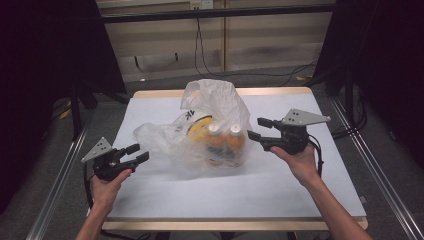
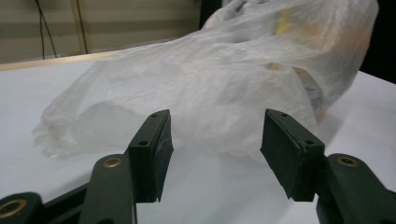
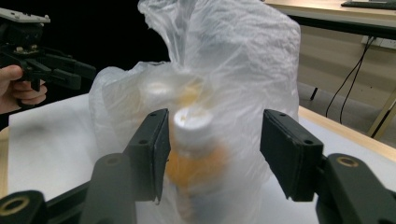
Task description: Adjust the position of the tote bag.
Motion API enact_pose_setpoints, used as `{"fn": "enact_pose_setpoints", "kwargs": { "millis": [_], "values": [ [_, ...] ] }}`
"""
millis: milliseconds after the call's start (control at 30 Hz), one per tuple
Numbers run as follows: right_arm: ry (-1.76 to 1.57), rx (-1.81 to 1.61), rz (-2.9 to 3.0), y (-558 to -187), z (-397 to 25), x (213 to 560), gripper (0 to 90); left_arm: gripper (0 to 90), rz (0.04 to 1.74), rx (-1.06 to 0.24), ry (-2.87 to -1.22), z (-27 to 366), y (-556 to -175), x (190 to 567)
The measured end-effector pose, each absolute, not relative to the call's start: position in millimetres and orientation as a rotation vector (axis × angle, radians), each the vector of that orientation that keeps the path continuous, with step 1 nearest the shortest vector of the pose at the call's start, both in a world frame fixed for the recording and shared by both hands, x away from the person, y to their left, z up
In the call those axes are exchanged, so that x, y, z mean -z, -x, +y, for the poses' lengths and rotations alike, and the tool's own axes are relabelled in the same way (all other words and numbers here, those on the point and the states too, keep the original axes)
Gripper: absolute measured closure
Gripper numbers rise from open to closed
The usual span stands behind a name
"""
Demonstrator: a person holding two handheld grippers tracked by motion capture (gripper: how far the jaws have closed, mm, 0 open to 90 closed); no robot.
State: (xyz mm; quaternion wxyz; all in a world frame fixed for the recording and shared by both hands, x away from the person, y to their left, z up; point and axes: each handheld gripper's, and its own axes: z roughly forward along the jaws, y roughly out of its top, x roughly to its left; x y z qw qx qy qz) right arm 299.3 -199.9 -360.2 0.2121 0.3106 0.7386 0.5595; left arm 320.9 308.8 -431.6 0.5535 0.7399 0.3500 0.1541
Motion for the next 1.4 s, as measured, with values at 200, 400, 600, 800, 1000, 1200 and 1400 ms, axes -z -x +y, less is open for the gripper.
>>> {"fn": "enact_pose_setpoints", "kwargs": {
  "millis": [200,400,600,800,1000,1200,1400],
  "values": [
    [-0.863,-1.559,2.063,-313,-191,352,39.6,36.5,0.874,-0.366,-1.74,324,-329,433],
    [-0.858,-1.548,2.084,-328,-175,342,33.1,28.6,0.912,-0.341,-1.754,331,-341,440],
    [-0.856,-1.538,2.091,-342,-163,335,29.1,25.3,0.941,-0.314,-1.743,332,-352,445],
    [-0.849,-1.504,2.111,-359,-149,328,25.8,23.1,0.9,-0.311,-1.755,323,-353,438],
    [-0.834,-1.488,2.112,-372,-134,317,24.8,24.1,0.917,-0.308,-1.75,320,-361,438],
    [-0.811,-1.41,2.151,-383,-117,315,29.8,30.7,0.87,-0.25,-1.736,314,-364,437],
    [-0.837,-1.406,2.196,-392,-113,323,53.0,51.0,0.855,-0.239,-1.769,310,-364,440]
  ]
}}
